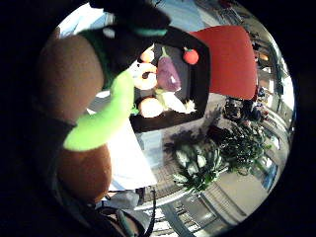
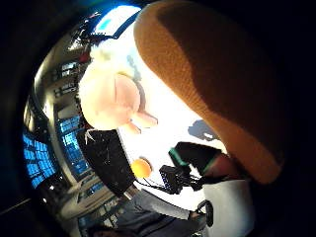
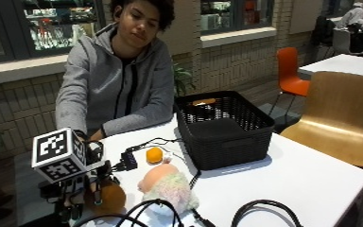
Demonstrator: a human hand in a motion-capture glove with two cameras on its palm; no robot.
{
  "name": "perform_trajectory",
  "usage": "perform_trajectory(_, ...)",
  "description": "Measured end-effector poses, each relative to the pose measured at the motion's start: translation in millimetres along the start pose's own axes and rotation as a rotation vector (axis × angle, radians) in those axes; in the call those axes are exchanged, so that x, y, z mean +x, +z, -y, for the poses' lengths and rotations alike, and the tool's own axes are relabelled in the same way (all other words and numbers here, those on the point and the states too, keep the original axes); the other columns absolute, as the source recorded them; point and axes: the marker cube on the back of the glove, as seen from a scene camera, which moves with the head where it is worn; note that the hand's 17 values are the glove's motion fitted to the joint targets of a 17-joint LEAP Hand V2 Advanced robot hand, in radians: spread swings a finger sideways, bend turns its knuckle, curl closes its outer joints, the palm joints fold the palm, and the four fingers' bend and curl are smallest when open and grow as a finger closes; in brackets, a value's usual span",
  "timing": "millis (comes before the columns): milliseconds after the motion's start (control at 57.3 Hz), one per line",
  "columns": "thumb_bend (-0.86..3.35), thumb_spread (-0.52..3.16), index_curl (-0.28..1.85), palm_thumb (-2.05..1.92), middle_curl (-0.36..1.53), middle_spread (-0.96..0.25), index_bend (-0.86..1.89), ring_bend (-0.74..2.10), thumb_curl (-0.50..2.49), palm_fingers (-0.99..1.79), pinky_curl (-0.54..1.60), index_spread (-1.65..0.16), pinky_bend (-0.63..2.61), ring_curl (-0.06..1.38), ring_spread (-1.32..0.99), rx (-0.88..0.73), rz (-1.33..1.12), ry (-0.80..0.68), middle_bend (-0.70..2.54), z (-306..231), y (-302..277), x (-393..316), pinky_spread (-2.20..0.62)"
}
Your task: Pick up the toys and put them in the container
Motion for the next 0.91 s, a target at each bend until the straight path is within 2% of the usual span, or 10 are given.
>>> perform_trajectory(105,0.14,1.27,0.02,0.36,0.25,0.07,-0.08,0.45,0.36,-0.1,0.44,-0.26,1.16,0.27,-0.01,0.084,-0.079,0.021,0.15,-7,3,-10,0.06)
perform_trajectory(209,0.26,1.4,-0.04,0.53,0.32,0.05,-0.09,0.85,0.41,0.2,0.44,-0.28,1.25,0.36,-0.06,0.165,-0.186,0.019,0.39,-9,2,-14,-0.01)
perform_trajectory(349,0.36,1.5,-0.02,0.66,0.41,-0.01,-0.01,1.19,0.46,0.33,0.45,-0.3,1.31,0.46,-0.14,0.228,-0.154,-0.039,0.61,-11,-4,-13,-0.14)
perform_trajectory(489,0.37,1.42,0.04,0.75,0.46,-0.09,0.19,1.23,0.54,0.42,0.44,-0.33,1.33,0.49,-0.2,0.316,-0.167,-0.095,0.65,-18,-21,-14,-0.2)
perform_trajectory(663,0.34,1.27,0.13,0.8,0.53,-0.16,0.23,1.22,0.64,0.49,0.43,-0.34,1.28,0.5,-0.24,0.368,-0.102,-0.169,0.69,-37,-48,-40,-0.24)
perform_trajectory(785,0.32,1.17,0.17,0.82,0.57,-0.2,0.24,1.22,0.71,0.5,0.43,-0.35,1.26,0.5,-0.26,0.302,-0.057,-0.324,0.69,-70,-64,-106,-0.25)
perform_trajectory(907,0.31,1.1,0.21,0.82,0.6,-0.23,0.23,1.22,0.76,0.5,0.43,-0.36,1.27,0.51,-0.27,0.322,-0.058,-0.559,0.68,-125,-57,-202,-0.25)
